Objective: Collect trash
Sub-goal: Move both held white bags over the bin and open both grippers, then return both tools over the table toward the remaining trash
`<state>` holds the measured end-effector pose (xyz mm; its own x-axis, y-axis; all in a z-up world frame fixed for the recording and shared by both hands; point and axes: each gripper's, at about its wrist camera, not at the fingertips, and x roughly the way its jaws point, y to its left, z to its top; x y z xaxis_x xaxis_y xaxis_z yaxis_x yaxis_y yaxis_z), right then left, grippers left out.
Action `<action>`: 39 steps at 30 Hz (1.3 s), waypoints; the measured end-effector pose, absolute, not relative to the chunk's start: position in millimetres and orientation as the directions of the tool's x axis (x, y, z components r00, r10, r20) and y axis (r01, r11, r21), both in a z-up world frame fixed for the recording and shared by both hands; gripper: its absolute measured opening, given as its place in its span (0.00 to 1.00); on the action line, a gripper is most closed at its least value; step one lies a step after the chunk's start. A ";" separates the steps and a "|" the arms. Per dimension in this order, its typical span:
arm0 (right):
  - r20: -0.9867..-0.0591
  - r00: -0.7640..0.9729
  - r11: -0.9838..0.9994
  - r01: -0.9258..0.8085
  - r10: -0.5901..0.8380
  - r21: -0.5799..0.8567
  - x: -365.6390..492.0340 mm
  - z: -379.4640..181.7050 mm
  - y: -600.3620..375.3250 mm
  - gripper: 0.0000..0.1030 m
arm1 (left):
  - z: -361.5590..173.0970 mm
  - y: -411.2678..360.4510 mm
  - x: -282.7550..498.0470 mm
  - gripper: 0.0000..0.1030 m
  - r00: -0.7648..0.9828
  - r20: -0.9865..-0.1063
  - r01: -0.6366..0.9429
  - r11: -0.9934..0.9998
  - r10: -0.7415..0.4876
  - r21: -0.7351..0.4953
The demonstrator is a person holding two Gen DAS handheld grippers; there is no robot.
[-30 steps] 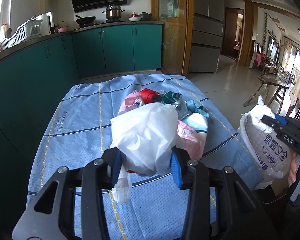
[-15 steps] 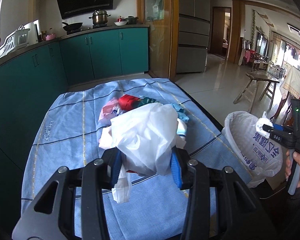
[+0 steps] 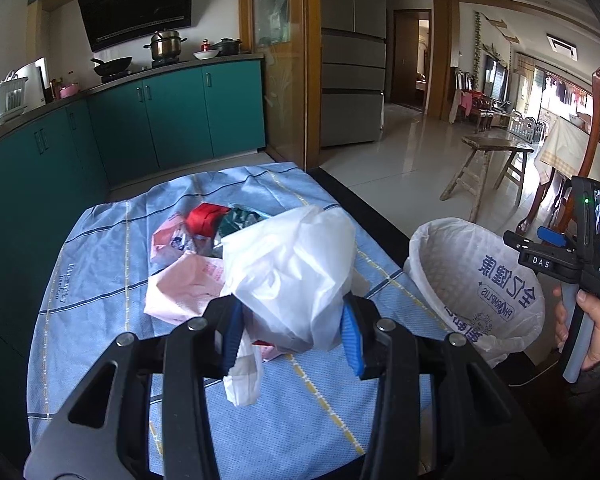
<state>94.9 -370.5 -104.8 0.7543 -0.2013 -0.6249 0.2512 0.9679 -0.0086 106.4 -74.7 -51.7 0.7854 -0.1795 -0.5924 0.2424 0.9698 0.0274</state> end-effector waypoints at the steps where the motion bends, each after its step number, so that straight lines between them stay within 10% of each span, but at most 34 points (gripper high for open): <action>1: -0.625 0.754 0.967 0.256 -0.201 -0.003 94.0 -104.8 -372.0 0.87 | -52.3 -76.5 106.9 0.41 0.783 -0.594 0.247 0.969 -0.183 0.028; 24: -0.581 0.742 0.912 0.410 -0.334 -0.002 46.6 -88.7 -430.1 0.87 | -102.2 -233.6 162.4 0.39 0.461 -0.683 0.612 0.760 -0.566 -0.217; 27: -0.585 0.727 0.894 0.449 -0.359 0.009 34.8 -87.4 -443.7 0.87 | -112.3 -259.6 162.2 0.56 0.407 -0.693 0.652 0.721 -0.594 -0.235; 29: -0.588 0.721 0.888 0.460 -0.366 0.012 31.3 -87.0 -448.1 0.87 | -117.8 -267.4 158.9 0.86 0.446 -0.707 0.633 0.752 -0.548 -0.184; 39: -0.594 0.751 0.934 0.359 -0.288 0.001 54.4 -92.8 -417.1 0.91 | -100.4 -202.5 140.9 0.96 0.690 -0.663 0.359 0.933 -0.291 -0.036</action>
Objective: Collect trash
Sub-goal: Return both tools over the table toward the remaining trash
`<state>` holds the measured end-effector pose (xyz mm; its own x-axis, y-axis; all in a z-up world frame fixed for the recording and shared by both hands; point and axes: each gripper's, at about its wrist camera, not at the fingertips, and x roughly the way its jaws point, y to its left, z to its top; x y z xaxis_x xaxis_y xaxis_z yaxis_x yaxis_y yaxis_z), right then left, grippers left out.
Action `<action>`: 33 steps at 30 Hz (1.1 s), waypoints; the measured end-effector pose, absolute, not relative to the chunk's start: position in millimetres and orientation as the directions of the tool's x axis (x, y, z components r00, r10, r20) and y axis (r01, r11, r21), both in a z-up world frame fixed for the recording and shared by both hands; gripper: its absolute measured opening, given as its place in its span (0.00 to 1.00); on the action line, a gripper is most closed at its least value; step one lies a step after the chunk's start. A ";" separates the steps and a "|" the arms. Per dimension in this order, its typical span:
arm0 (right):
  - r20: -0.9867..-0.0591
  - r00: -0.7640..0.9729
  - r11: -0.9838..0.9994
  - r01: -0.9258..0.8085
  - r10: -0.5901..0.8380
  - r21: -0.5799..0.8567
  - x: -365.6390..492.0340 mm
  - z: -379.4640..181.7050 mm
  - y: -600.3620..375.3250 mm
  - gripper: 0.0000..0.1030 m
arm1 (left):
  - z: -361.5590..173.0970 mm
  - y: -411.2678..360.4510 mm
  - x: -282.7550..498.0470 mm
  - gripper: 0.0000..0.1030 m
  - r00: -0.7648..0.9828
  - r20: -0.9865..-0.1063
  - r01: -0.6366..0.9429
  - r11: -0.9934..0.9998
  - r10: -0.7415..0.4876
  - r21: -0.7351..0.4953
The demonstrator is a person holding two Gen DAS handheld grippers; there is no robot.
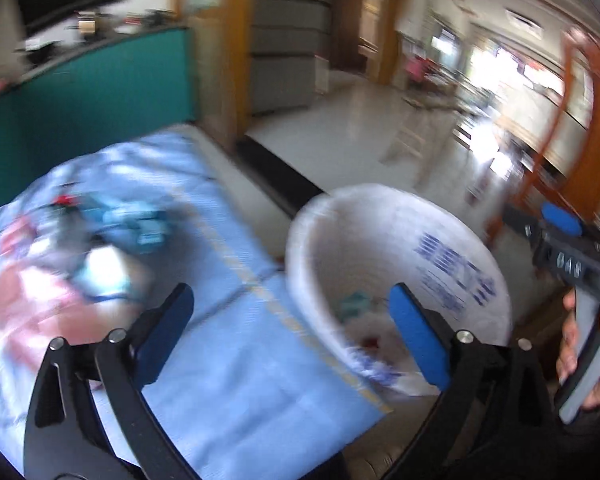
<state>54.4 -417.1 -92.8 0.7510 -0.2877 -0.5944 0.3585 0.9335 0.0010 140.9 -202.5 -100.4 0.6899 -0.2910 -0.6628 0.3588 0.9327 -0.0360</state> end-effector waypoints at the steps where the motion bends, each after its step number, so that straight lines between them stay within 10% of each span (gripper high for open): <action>1: -0.592 0.760 0.944 0.329 -0.267 -0.003 59.1 -93.4 -407.8 0.91 | -98.4 -192.5 136.5 0.96 0.723 -0.646 0.298 0.954 -0.244 -0.026; 13: -0.603 0.796 0.998 0.030 -0.054 -0.049 103.1 -89.3 -284.7 0.91 | -106.0 -83.3 76.2 0.96 0.812 -0.575 -0.022 0.989 0.102 0.143; 33: -0.702 0.675 0.973 -0.180 0.228 0.142 193.6 -119.3 -108.7 0.91 | -93.0 103.0 13.6 0.96 0.776 -0.591 -0.284 0.959 0.220 -0.017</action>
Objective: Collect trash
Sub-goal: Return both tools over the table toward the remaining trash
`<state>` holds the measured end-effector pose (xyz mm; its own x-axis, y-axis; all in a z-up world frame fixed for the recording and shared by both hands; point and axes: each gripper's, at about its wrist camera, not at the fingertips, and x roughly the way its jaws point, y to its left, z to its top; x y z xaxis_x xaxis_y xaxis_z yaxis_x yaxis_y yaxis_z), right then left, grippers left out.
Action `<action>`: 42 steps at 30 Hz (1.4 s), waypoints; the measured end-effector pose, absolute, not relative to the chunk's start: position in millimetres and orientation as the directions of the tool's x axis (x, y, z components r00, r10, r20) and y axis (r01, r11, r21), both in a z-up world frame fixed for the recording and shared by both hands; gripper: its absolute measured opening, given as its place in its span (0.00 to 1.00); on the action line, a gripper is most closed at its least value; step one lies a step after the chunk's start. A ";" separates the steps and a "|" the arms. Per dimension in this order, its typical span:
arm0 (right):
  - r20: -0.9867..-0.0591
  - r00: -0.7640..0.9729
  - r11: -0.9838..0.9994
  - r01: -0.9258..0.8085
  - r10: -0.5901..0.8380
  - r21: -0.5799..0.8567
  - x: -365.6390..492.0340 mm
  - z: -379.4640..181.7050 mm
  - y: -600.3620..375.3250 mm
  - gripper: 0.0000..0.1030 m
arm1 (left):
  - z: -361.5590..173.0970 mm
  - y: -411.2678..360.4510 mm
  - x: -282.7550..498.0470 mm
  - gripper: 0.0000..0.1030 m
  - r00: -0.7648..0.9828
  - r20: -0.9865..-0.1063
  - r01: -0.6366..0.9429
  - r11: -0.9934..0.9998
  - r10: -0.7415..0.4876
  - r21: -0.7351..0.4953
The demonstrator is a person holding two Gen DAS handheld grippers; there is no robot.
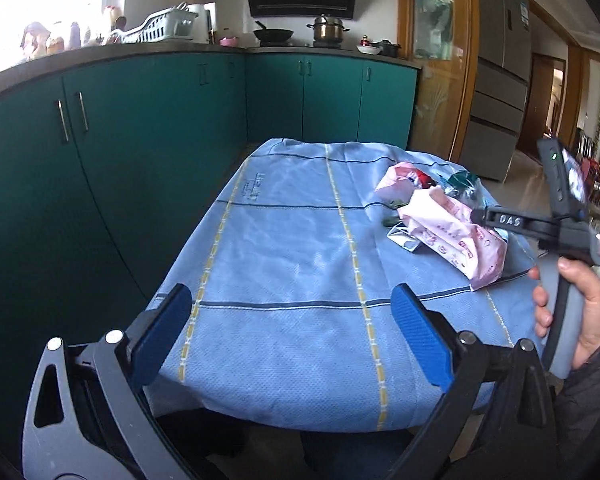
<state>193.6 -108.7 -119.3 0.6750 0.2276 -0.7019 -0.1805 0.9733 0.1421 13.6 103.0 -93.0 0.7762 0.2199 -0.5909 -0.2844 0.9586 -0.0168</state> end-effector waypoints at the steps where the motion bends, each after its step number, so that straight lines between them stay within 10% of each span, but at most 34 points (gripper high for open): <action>1: -0.721 0.652 0.972 -0.177 0.234 0.156 197.4 -126.0 -104.4 0.91 | -94.1 108.2 12.8 0.96 0.774 -0.597 -0.287 0.957 0.211 -0.034; 42: -0.771 0.582 0.898 -0.440 0.258 -0.032 141.9 -115.9 -26.2 0.94 | -119.1 124.9 42.2 0.96 0.733 -0.666 -0.276 0.955 0.136 -0.109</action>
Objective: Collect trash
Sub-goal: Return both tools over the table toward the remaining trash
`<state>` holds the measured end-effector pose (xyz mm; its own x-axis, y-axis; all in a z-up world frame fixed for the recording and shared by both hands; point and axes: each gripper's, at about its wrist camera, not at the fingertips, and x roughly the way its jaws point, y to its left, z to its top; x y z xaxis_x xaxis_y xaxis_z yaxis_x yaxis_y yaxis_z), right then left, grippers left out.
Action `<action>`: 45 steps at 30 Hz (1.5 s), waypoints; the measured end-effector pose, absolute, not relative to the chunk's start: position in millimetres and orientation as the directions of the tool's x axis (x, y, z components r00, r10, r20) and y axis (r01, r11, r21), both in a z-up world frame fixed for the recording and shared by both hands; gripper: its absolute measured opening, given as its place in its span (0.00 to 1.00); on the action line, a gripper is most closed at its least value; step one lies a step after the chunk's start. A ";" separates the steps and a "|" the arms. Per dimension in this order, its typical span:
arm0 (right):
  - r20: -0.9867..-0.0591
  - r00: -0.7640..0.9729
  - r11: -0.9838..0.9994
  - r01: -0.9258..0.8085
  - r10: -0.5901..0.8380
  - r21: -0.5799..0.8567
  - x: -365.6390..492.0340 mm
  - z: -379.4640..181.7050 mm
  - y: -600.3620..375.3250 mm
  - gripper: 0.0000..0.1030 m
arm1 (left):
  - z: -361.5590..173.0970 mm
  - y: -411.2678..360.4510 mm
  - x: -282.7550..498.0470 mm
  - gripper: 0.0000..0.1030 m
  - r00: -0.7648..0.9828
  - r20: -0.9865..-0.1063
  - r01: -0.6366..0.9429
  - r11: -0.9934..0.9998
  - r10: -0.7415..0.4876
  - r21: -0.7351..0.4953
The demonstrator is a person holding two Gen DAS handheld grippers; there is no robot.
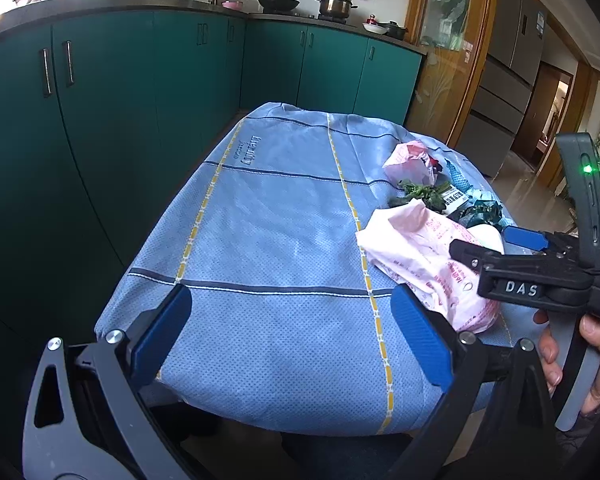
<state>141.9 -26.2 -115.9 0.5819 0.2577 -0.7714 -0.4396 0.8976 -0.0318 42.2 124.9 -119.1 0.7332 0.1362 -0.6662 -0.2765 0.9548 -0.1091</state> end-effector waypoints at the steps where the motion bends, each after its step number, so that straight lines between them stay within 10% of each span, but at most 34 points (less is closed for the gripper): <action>1: -0.773 0.580 0.895 -0.444 0.258 -0.035 141.8 -117.7 -24.6 0.94 | -119.5 124.8 42.0 0.96 0.732 -0.667 -0.277 0.955 0.138 -0.107; 20: -0.753 0.654 0.955 -0.263 0.073 -0.136 156.4 -113.0 -82.6 0.95 | -121.7 131.6 49.2 0.96 0.718 -0.679 -0.297 0.950 0.156 -0.096; 45: -0.764 0.577 0.883 -0.469 0.288 -0.021 142.3 -118.0 -29.6 0.95 | -128.4 145.8 66.6 0.96 0.673 -0.728 -0.317 0.941 0.134 -0.120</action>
<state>142.3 -29.6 -118.0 0.5768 0.2879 -0.7644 -0.4687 0.8831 -0.0211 66.6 145.8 -128.4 0.6725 0.1340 -0.7278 -0.3172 0.9408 -0.1199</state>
